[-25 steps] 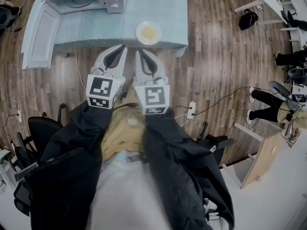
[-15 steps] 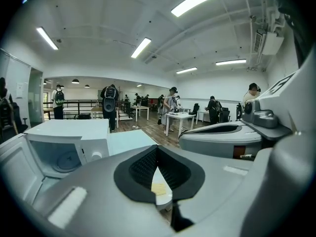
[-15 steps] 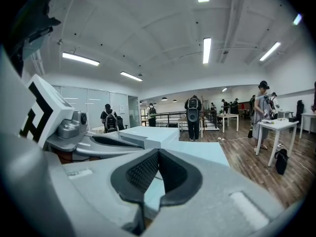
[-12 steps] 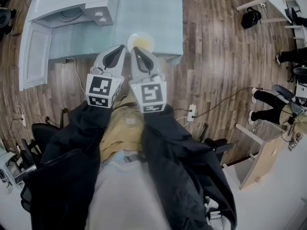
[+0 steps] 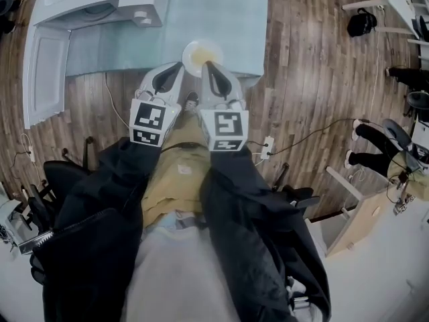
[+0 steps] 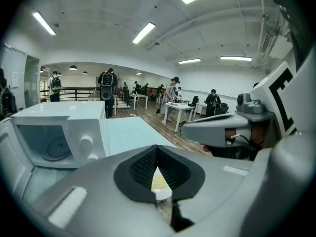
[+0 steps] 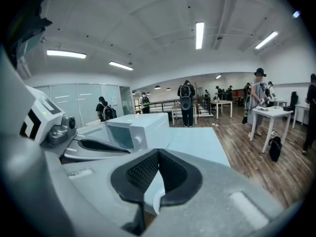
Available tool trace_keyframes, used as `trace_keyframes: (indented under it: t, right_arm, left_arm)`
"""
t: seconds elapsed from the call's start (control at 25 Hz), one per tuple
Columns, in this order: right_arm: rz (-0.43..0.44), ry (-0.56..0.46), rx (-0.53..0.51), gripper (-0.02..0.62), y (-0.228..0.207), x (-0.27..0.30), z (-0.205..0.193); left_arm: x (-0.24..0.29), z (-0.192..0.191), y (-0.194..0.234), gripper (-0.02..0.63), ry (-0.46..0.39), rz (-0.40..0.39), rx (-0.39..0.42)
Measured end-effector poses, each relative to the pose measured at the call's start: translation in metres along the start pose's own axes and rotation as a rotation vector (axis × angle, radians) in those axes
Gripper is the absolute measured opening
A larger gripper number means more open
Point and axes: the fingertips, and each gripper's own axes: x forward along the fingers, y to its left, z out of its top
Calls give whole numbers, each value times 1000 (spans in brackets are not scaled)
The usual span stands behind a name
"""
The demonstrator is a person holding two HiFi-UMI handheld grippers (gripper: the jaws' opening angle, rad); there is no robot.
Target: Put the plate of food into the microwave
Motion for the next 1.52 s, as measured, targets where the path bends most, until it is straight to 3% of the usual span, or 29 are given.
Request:
trace_keyframes:
  t: [0.32, 0.72, 1.08, 1.36, 1.52]
  right_arm:
    - [-115, 145, 84, -5, -28, 14, -61]
    - [-113, 302, 103, -3, -11, 32, -134]
    - [-123, 371, 220, -3, -17, 26, -177]
    - [-115, 432, 260, 12, -13, 54, -207]
    - [-125, 444, 308, 25, -16, 56, -214]
  left_arm:
    - [28, -55, 6, -5, 118, -76, -37]
    - [40, -124, 20, -5, 265, -86, -101]
    - [43, -155, -4, -5, 347, -116, -149]
    - [61, -173, 13, -5, 378, -122, -139]
    - [66, -177, 9, -5, 398, -131, -173]
